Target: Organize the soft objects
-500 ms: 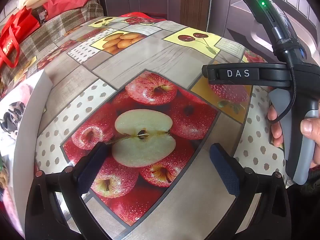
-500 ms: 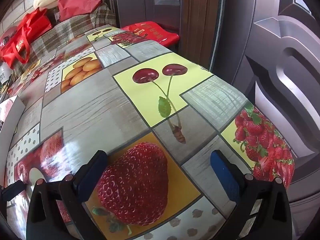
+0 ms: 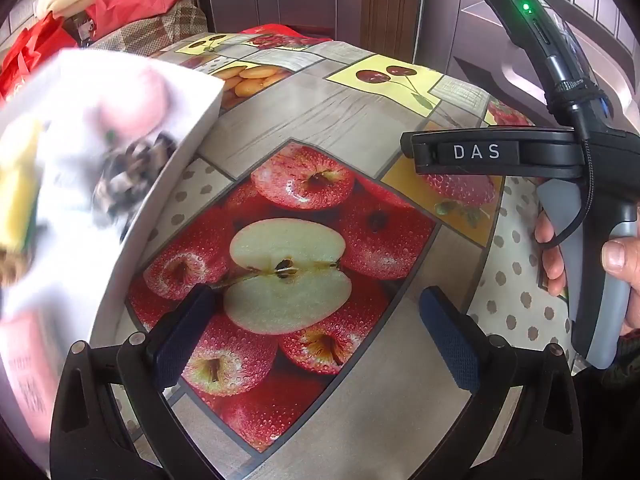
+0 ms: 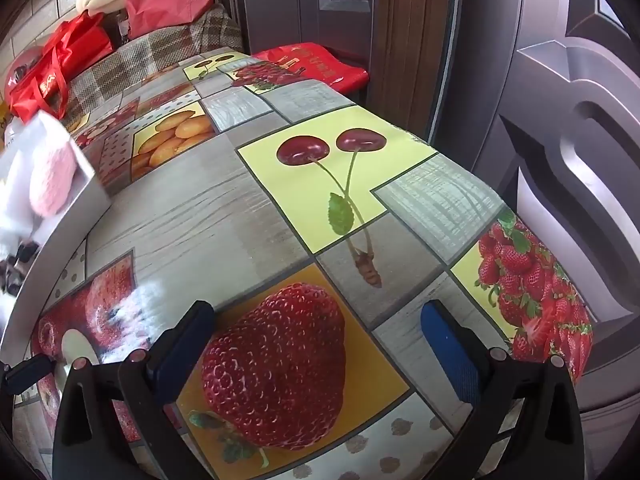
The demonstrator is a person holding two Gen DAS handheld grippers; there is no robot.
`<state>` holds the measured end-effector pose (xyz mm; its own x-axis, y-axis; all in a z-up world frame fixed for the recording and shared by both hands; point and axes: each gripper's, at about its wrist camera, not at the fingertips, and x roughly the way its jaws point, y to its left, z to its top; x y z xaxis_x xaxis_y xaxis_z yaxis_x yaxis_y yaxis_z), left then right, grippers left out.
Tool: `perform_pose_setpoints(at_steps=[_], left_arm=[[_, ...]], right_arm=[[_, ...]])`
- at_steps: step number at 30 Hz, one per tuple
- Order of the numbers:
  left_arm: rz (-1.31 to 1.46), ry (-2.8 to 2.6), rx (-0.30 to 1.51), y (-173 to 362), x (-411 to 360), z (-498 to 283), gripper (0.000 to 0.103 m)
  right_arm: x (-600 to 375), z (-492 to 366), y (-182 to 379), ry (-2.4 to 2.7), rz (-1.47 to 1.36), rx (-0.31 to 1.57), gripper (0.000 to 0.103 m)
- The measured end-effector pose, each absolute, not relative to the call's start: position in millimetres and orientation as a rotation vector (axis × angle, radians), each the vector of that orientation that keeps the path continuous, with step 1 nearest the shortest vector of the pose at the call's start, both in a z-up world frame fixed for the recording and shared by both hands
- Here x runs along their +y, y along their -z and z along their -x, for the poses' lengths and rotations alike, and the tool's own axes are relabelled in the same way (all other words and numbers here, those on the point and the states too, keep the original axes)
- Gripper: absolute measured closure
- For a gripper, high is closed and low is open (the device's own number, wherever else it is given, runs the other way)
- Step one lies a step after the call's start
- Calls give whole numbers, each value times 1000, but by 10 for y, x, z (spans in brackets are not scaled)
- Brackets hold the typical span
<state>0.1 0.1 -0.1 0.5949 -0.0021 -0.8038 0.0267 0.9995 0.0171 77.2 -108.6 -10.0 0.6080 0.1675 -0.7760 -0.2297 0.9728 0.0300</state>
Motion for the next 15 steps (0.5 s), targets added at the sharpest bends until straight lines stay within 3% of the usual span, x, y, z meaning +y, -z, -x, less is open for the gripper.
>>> perform_pose_setpoints(at_steps=[15], left_arm=[[-26, 18, 934, 3, 13, -2, 1]], right_arm=[[-1109, -788, 113, -237, 85, 884, 0]])
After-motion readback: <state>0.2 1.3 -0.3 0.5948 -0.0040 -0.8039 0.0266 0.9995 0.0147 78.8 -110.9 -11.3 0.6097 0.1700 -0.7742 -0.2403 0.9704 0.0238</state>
